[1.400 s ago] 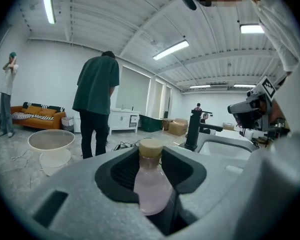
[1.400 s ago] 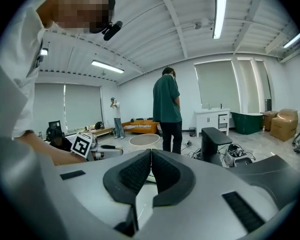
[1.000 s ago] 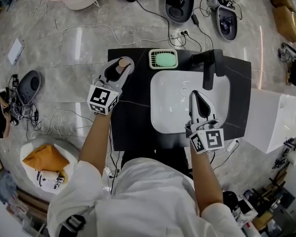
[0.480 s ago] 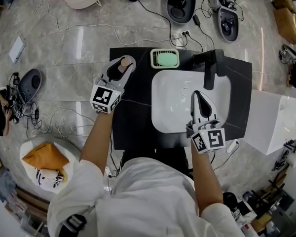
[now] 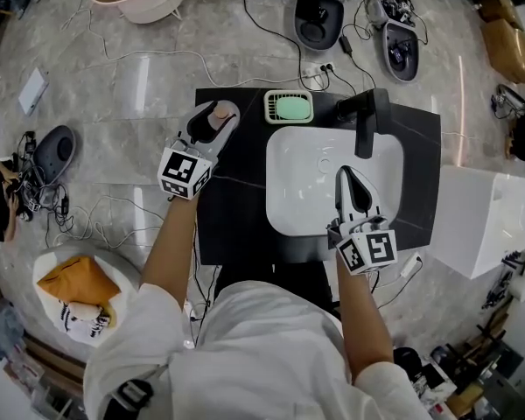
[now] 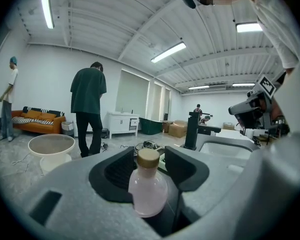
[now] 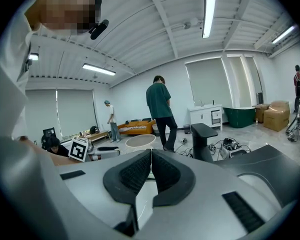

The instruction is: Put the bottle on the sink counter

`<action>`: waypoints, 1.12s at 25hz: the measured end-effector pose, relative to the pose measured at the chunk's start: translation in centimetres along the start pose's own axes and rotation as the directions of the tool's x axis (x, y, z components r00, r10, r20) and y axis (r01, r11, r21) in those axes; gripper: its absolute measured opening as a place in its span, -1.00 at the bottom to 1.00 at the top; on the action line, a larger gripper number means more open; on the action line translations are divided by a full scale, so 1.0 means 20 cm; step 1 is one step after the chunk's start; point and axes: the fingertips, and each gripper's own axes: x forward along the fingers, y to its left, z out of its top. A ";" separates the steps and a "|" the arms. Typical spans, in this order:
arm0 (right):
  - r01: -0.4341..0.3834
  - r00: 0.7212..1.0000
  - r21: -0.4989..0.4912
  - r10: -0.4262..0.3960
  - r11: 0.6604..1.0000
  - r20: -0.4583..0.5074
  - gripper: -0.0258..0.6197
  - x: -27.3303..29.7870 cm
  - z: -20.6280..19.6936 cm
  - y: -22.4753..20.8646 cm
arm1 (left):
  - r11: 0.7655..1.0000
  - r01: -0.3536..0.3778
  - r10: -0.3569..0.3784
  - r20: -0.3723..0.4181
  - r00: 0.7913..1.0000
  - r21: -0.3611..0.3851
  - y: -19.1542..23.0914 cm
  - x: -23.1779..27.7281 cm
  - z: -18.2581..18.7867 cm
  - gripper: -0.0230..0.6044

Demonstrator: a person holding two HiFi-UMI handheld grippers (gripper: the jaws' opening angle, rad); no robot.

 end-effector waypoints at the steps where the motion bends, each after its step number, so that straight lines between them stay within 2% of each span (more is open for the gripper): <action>1: 0.000 1.000 0.000 0.000 1.000 0.004 -0.87 -0.01 0.00 0.00 | 1.000 -0.003 0.003 0.005 1.000 0.008 0.00 -0.01 0.02 -0.31; 5: -0.002 1.000 0.001 0.002 1.000 0.031 -0.87 -0.06 0.04 0.00 | 0.999 -0.021 0.019 0.038 0.999 0.045 -0.02 -0.06 0.14 -0.33; 13: -0.021 0.995 -0.026 0.024 0.999 0.098 -0.87 -0.25 0.18 0.00 | 0.997 -0.031 0.024 0.106 0.994 0.069 -0.17 -0.25 0.44 -0.70; 21: -0.067 0.982 -0.037 0.073 0.997 0.174 -0.87 -0.55 0.34 -0.09 | 0.996 -0.069 0.062 0.119 0.991 0.062 -0.56 -0.46 0.69 -0.84; 28: -0.115 0.962 -0.067 0.128 0.991 0.243 -0.87 -0.82 0.47 -0.19 | 0.995 -0.084 0.075 0.144 0.987 0.052 -0.91 -0.59 0.84 -0.86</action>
